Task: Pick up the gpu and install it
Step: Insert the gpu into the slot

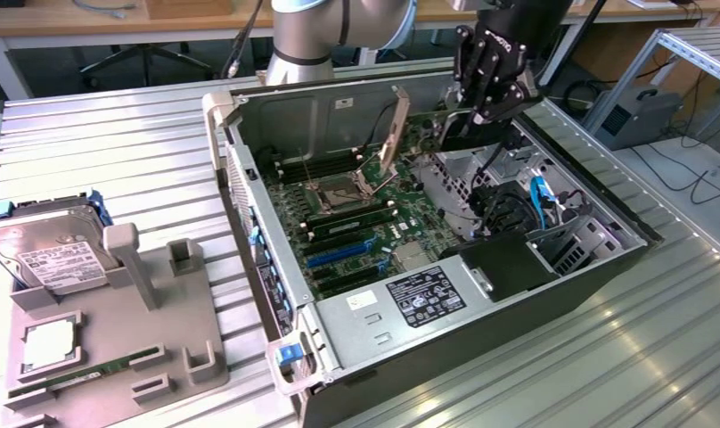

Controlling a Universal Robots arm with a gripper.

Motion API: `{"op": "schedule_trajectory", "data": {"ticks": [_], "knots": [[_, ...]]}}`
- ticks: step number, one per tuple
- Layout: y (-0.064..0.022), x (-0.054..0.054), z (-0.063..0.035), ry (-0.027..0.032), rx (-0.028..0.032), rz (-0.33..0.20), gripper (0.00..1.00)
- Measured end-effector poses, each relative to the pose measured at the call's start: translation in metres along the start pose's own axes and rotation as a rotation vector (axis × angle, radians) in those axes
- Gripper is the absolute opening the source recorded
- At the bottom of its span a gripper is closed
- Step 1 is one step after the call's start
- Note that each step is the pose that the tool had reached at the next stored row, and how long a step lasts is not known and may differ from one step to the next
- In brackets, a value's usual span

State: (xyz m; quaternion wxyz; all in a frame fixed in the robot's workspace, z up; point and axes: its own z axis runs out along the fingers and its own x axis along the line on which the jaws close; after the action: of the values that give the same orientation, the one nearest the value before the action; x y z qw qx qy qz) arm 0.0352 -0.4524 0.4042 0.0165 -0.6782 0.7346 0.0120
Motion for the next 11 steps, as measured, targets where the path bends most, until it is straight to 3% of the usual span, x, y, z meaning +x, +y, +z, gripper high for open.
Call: {"op": "schedule_trajectory", "data": {"ticks": [11], "knots": [[0.0025, 0.0003, 0.0006, -0.0016, 0.0024, -0.002, 0.27]]}}
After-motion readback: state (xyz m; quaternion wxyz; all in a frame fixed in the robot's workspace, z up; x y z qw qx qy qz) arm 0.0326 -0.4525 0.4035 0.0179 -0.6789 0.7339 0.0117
